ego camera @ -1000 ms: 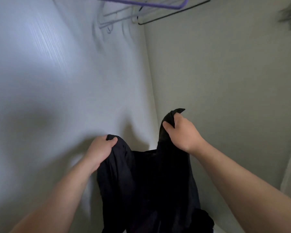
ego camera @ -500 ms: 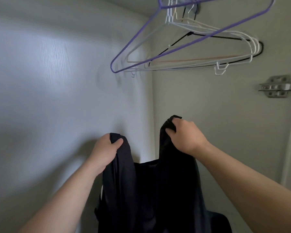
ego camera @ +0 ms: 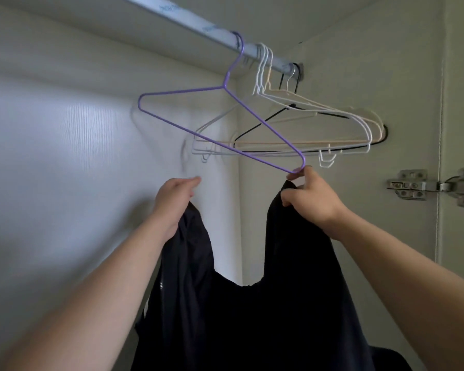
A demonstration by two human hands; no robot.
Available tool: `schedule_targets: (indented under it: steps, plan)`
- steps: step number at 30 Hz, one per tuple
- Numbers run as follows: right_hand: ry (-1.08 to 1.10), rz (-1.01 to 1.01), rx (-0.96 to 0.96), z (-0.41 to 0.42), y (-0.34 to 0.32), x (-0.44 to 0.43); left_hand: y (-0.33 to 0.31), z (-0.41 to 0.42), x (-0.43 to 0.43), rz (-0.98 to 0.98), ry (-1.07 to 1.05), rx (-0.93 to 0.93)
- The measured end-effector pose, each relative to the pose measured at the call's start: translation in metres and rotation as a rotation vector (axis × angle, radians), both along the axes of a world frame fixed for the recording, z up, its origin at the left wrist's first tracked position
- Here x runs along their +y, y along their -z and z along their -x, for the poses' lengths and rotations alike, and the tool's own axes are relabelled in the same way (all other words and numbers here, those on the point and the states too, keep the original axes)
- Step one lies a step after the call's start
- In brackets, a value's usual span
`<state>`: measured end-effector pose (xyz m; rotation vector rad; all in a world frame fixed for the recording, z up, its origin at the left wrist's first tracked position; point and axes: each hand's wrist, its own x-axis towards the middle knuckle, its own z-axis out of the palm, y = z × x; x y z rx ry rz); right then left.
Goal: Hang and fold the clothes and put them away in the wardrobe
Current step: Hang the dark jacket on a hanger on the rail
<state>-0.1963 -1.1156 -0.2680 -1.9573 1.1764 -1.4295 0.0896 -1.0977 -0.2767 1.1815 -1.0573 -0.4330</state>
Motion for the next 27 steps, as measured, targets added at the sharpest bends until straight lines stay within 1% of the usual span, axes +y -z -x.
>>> schedule_targets:
  steps: [2, 4, 7, 9, 12, 15, 17, 20, 21, 23, 25, 27]
  plan:
    - [-0.047, 0.008, -0.101, 0.002, -0.016, 0.008, -0.021, 0.007, 0.000, -0.009, 0.077, -0.001]
    - [-0.057, 0.039, -0.191, 0.003, -0.030, 0.013, -0.039, 0.014, -0.001, 0.005, 0.067, -0.043]
    - [0.012, 0.089, -0.176, 0.003, -0.045, 0.024, -0.059, 0.023, -0.001, 0.007, -0.012, -0.131]
    - [0.068, 0.136, -0.143, 0.002, -0.051, 0.029, -0.063, 0.023, 0.004, -0.079, -0.027, -0.213]
    - [0.129, 0.183, -0.108, -0.003, -0.059, 0.039, -0.062, 0.019, 0.010, -0.257, -0.040, -0.437]
    - [0.143, 0.187, -0.102, -0.007, -0.067, 0.047, -0.064, 0.013, 0.013, -0.376, -0.056, -0.687]
    - [0.103, 0.151, -0.112, -0.007, -0.070, 0.051, -0.066, 0.010, 0.014, -0.412, -0.126, -0.870]
    - [0.024, 0.160, -0.121, -0.005, -0.070, 0.056, -0.067, 0.010, 0.013, -0.387, -0.318, -1.075]
    - [-0.010, 0.181, -0.151, -0.004, -0.071, 0.058, -0.067, 0.010, 0.012, -0.398, -0.376, -1.111]
    - [-0.036, 0.251, -0.238, -0.003, -0.074, 0.062, -0.067, 0.007, 0.009, -0.436, -0.464, -1.109]
    - [0.016, 0.321, -0.328, 0.000, -0.081, 0.067, -0.066, 0.003, 0.007, -0.472, -0.501, -1.068]
    - [0.065, 0.346, -0.412, 0.005, -0.086, 0.071, -0.064, -0.001, 0.008, -0.486, -0.484, -0.992]
